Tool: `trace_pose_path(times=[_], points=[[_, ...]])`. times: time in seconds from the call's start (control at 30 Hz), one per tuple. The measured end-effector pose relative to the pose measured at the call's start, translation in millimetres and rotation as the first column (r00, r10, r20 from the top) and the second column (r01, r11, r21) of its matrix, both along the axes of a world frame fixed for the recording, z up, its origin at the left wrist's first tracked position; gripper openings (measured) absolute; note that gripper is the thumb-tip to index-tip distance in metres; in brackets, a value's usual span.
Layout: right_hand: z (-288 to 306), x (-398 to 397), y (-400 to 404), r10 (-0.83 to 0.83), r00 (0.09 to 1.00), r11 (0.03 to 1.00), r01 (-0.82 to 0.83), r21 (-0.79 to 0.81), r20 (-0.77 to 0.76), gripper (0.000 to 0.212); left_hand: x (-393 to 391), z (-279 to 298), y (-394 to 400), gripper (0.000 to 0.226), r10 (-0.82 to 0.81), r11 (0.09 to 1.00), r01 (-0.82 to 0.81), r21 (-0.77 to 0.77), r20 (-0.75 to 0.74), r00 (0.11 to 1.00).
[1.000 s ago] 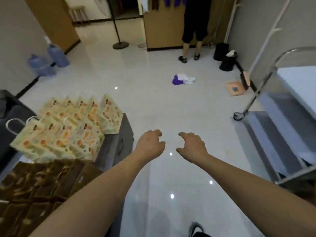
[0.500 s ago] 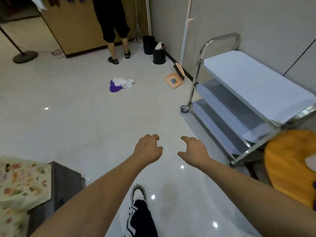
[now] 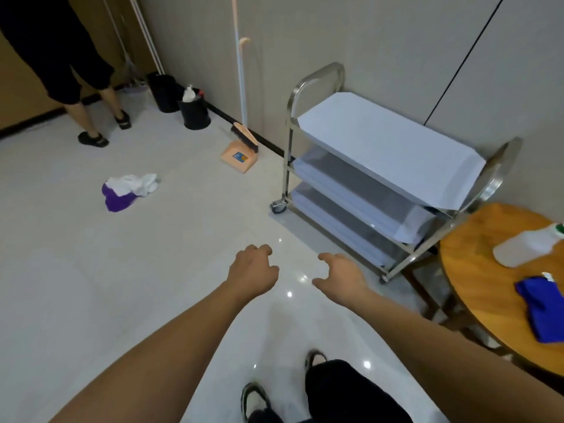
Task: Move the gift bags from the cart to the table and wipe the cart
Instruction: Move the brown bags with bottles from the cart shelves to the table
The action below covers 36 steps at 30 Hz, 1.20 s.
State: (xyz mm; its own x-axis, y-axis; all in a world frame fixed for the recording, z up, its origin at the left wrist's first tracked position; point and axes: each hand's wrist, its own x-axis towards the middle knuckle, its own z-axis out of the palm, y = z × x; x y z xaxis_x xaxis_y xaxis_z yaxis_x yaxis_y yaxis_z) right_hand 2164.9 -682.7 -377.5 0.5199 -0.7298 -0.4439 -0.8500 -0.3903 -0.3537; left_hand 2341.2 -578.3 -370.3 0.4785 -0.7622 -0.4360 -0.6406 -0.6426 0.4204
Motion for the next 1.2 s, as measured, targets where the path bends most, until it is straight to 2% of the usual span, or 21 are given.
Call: trace_pose_path(times=[0.27,0.5,0.63,0.8,0.97,1.2], points=[[-26.9,52.3,-90.8,-0.049,0.998,0.999,0.049,0.018,0.034,0.069,55.9,-21.3,-103.8,0.054,-0.052,0.999,0.052,-0.001,0.005,0.999],[-72.6,98.3,-197.6,-0.122,0.992,0.984,0.119,0.136,0.020,0.068,92.2,-49.9,-215.5,0.058,-0.155,0.978,0.156,0.139,-0.015,0.988],[-114.8,124.4,-253.2,-0.143,0.990,0.970,0.142,0.197,-0.010,0.067,120.9,-90.4,-275.3,0.057,-0.208,0.960,0.206,0.188,-0.008,0.978],[-199.0,159.1,-300.5,-0.194,0.980,0.963,0.197,0.182,-0.034,0.063,154.1,-181.3,-331.5,0.056,-0.181,0.964,0.183,0.195,-0.030,0.983],[-333.3,198.9,-325.6,-0.271,0.963,0.955,0.270,0.124,-0.014,0.060,176.1,-327.5,-374.8,0.055,-0.200,0.965,0.206,0.161,-0.054,0.978],[-533.8,247.9,-389.0,-0.355,0.901,0.918,0.386,-0.090,0.249,0.053,213.5,-526.4,-432.4,0.050,-0.270,0.962,0.271,-0.024,0.023,0.963]])
